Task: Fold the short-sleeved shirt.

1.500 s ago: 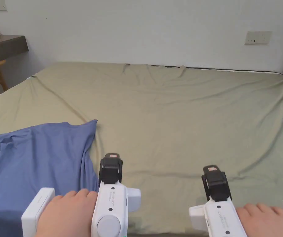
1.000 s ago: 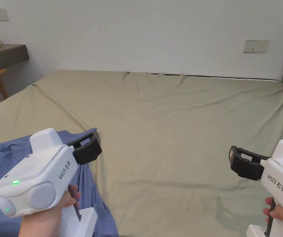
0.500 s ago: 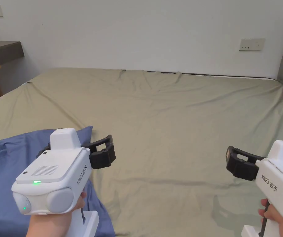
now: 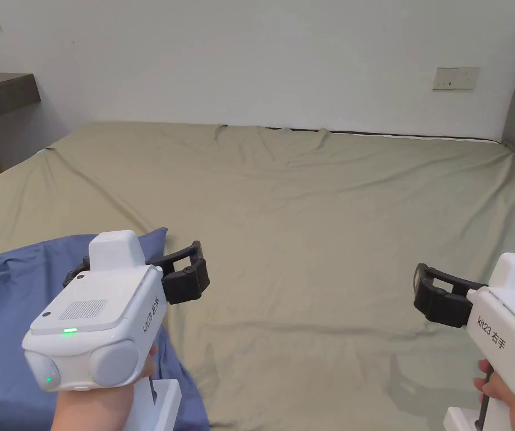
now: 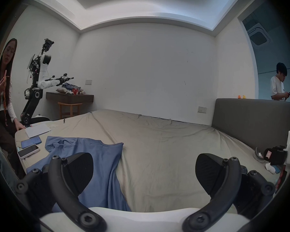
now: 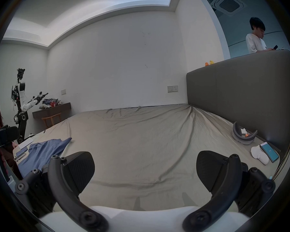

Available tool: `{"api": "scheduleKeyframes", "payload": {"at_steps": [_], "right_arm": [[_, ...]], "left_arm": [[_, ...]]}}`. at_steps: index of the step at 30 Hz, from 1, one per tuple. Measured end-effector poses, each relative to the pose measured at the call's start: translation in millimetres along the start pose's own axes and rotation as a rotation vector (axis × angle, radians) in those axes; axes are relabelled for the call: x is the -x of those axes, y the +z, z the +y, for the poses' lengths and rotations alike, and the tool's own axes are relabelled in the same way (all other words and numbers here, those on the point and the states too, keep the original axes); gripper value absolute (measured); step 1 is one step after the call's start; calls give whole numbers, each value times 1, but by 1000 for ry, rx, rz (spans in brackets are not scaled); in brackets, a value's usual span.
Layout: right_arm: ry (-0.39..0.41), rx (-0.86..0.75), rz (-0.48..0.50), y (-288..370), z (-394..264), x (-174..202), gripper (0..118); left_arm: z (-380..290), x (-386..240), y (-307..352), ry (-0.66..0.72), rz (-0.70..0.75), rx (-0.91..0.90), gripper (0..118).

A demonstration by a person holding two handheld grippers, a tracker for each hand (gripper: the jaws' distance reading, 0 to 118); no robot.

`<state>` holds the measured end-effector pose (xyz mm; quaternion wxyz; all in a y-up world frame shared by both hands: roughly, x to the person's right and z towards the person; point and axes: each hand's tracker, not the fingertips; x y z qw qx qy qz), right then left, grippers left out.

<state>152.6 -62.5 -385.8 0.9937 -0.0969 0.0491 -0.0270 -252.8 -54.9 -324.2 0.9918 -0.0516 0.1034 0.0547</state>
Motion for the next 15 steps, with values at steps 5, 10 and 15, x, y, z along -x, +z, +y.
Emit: {"api": "scheduleKeyframes", "payload": {"at_steps": [5, 10, 15], "right_arm": [[12, -3, -5, 3, 0, 6, 118], [23, -11, 1, 8, 2, 14, 118], [50, -19, 3, 10, 2, 19, 118]], "left_arm": [[0, -1, 1, 4, -2, -5, 118], [2, -2, 3, -9, 9, -13, 118], [1, -2, 2, -22, 17, -15, 118]]}}
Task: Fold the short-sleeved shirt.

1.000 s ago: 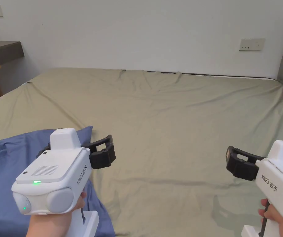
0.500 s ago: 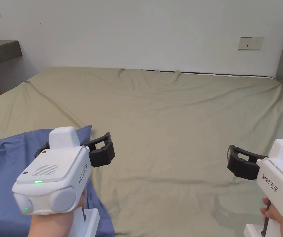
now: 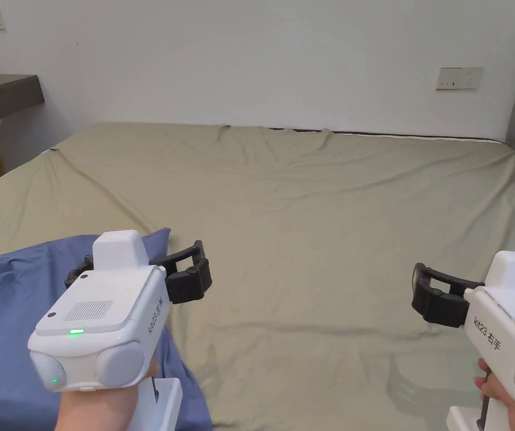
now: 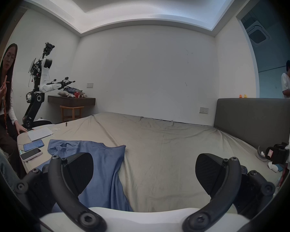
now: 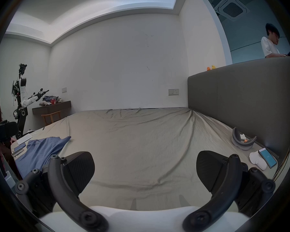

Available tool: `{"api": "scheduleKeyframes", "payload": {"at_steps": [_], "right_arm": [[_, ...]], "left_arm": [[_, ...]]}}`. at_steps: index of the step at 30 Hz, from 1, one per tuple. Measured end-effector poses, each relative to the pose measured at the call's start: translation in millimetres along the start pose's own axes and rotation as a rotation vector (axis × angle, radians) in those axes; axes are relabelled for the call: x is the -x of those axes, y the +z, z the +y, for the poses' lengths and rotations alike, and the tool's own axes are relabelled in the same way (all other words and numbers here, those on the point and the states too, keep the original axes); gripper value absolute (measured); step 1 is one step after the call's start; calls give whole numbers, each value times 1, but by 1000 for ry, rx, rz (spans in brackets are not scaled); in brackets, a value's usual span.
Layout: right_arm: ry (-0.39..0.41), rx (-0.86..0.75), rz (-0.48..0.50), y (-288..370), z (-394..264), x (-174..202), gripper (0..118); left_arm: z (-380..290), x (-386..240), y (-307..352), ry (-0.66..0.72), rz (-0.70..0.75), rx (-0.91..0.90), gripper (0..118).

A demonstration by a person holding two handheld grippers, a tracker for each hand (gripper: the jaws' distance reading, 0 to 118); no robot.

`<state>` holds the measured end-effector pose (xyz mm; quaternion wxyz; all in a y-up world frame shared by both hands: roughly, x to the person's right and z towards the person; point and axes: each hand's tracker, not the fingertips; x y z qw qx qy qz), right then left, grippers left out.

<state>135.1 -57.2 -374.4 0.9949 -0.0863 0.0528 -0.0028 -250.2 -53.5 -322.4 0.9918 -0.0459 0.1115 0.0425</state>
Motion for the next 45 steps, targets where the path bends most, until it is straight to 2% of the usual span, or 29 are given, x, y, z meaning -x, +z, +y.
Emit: {"api": "scheduleKeyframes", "payload": {"at_steps": [4, 5, 6, 7, 8, 9, 10, 11, 12, 13, 14, 15, 22, 25, 29, 35, 41, 45], "right_arm": [[2, 6, -9, 1, 1, 1, 118], [2, 11, -10, 1, 2, 1, 116], [0, 14, -10, 2, 4, 1, 112], [-4, 11, -10, 4, 6, 0, 97], [-3, -14, -27, 7, 8, 1, 44], [26, -28, -74, 6, 11, 4, 0], [8, 14, -141, 9, 10, 5, 0], [133, -153, -144, 14, 17, 7, 0], [9, -43, -91, 14, 17, 4, 0], [-43, 27, -91, 12, 18, 2, 0], [23, -28, -87, 11, 18, 3, 0], [0, 3, -95, 9, 15, 2, 0], [34, 35, -44, -2, 14, 21, 0], [60, 20, 34, -16, 15, 44, 0], [65, 18, 190, -33, 15, 90, 0], [64, -2, 396, -47, 14, 163, 0], [96, -20, 501, -39, 17, 204, 0], [87, -1, 508, -44, 14, 203, 0]], "left_arm": [[0, -2, -1, -1, -13, 13, 118], [3, -2, 0, -1, -28, 23, 111], [6, -2, 2, -8, -39, 24, 93], [9, -3, 4, -16, -40, 10, 58], [11, -5, 5, -32, -28, -7, 4], [10, -6, 8, -50, 4, -35, 0], [10, -6, 10, -38, 1, -43, 0], [12, -4, 9, -42, -28, -23, 0], [13, -3, 8, -41, -64, -1, 0], [13, -3, 7, -37, -49, -9, 0], [11, -3, 8, -34, -37, -12, 0], [10, -2, 8, -32, -28, -7, 0], [14, 32, 9, 20, 44, 12, 0], [12, 60, 19, 21, 111, 14, 0], [10, 106, 38, 52, 211, 14, 0], [2, 151, 77, -6, 345, 19, 0], [1, 172, 98, 4, 396, 23, 0], [-3, 169, 97, -8, 391, 48, 0]]}}
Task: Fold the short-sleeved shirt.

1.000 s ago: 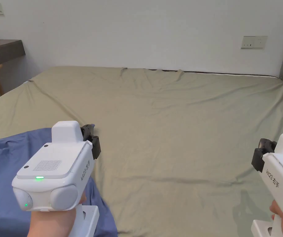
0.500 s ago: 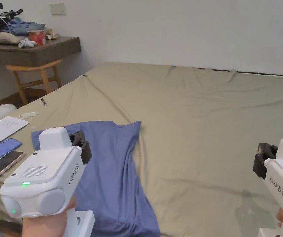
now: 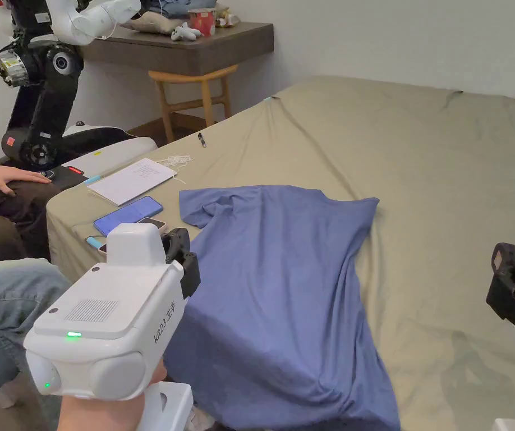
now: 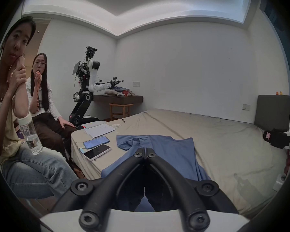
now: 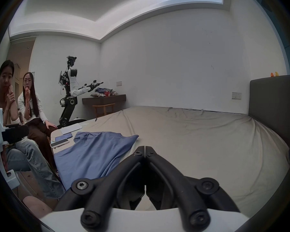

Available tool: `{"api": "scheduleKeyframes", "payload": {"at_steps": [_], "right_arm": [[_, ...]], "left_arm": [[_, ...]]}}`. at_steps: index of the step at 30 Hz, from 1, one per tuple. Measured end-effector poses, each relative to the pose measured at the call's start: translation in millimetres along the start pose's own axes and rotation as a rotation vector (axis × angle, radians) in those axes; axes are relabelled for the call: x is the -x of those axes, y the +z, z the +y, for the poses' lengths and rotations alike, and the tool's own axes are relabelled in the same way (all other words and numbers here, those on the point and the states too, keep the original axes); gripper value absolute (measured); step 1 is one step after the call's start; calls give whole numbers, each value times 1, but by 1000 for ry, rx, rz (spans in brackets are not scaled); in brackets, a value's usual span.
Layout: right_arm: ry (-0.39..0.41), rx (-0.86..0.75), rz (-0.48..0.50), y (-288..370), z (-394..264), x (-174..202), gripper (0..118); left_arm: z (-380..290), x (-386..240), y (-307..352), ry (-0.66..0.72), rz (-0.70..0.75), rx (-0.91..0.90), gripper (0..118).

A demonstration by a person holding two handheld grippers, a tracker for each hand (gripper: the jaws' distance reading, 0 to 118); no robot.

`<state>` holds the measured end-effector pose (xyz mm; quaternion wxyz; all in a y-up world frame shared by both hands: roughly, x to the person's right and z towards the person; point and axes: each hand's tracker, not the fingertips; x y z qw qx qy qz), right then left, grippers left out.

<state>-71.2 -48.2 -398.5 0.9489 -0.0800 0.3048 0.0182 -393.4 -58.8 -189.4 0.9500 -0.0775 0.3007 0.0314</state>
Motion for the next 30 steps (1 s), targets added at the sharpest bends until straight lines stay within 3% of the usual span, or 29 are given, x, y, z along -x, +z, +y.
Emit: {"api": "scheduleKeyframes", "payload": {"at_steps": [7, 11, 15, 18, 19, 21, 22, 23, 28, 30], "right_arm": [[-45, 34, -28, 12, -1, -18, 0], [-71, 46, -43, 16, -5, -38, 0], [-61, 89, -69, 18, -13, -53, 0], [-79, 126, -90, 20, -18, -68, 0], [-91, 144, -97, 21, -19, -73, 0], [-119, 159, -105, 26, -21, -84, 0], [-120, 162, -108, 29, -22, -88, 0], [-113, 165, -121, 33, -23, -91, 0], [-115, 189, -165, 40, -27, -108, 0], [-116, 199, -163, 42, -28, -113, 0]], "left_arm": [[3, -25, -16, 72, -88, 113, 0], [-2, -49, -39, 34, -145, 215, 0], [-2, -68, -110, 17, -170, 305, 0], [1, -84, -194, 80, -251, 417, 0], [-1, -88, -224, 86, -277, 464, 10], [-11, -101, -281, 68, -257, 571, 78], [-17, -107, -301, 46, -247, 593, 102], [-24, -112, -319, 20, -245, 604, 112], [-44, -134, -383, -10, -211, 644, 103], [-54, -139, -397, -1, -198, 662, 63]]}}
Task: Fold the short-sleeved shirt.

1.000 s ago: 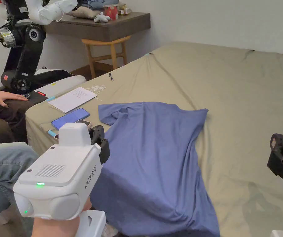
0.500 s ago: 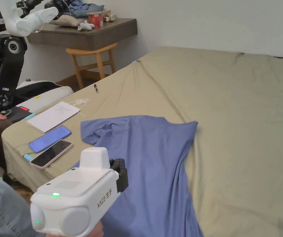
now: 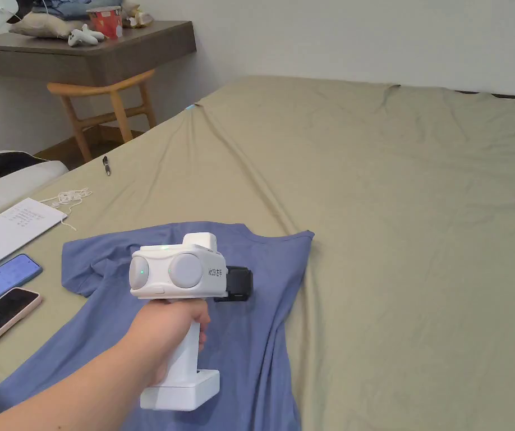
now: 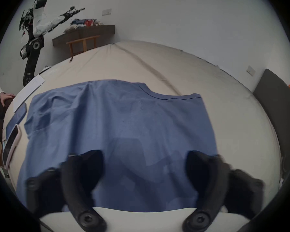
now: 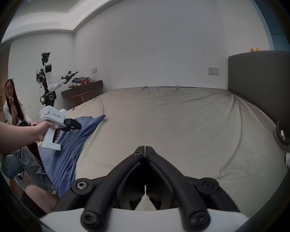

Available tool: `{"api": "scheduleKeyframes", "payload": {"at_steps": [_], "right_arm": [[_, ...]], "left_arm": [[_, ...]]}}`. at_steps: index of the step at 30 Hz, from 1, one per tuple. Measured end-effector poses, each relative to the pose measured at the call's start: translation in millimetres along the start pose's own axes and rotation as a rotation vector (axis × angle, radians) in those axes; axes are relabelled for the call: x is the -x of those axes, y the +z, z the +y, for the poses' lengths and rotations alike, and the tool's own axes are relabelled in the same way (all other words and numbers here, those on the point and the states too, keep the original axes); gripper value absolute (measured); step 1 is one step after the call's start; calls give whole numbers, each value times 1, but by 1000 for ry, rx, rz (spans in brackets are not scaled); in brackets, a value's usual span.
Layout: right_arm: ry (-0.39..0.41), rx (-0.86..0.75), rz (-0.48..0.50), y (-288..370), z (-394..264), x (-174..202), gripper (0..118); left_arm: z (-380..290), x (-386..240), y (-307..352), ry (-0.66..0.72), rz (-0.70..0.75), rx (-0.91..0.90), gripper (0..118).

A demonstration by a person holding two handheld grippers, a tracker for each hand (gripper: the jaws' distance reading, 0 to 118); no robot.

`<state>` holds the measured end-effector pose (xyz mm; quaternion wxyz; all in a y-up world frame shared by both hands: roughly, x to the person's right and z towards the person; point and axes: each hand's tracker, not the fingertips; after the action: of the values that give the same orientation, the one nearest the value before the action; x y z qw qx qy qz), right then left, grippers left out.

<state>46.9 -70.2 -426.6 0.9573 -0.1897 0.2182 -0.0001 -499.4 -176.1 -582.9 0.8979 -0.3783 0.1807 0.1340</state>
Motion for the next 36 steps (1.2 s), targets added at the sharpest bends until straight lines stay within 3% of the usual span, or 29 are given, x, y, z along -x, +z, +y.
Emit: {"api": "scheduleKeyframes", "payload": {"at_steps": [1, 4, 5, 6, 13, 19, 25, 31, 36], "right_arm": [[8, 3, -7, 2, 0, -1, 0], [22, -3, -13, 5, 2, -2, 0], [21, -6, -10, 5, 2, -2, 0], [21, -9, -10, 5, 2, -1, 0], [32, -20, 1, 8, 6, 6, 0], [17, -56, 6, 15, 11, 3, 0], [-24, -85, -2, 29, 18, -1, 0], [-89, -126, -9, 42, 25, -8, 0], [-84, -186, -35, 62, 29, -16, 0]], "left_arm": [[-3, -2, -7, 5, 29, 20, 50], [-18, -14, -4, -70, 92, -46, 45], [-24, -18, -2, -102, 108, -57, 18], [-29, -21, 3, -114, 50, -72, 2], [-29, -21, 21, -123, 21, -113, 0], [-7, -1, 85, -26, -97, -237, 0], [33, 0, 166, -68, -151, -359, 0], [84, -50, 243, -135, -217, -500, 0], [108, -131, 302, -225, -361, -564, 0]]}}
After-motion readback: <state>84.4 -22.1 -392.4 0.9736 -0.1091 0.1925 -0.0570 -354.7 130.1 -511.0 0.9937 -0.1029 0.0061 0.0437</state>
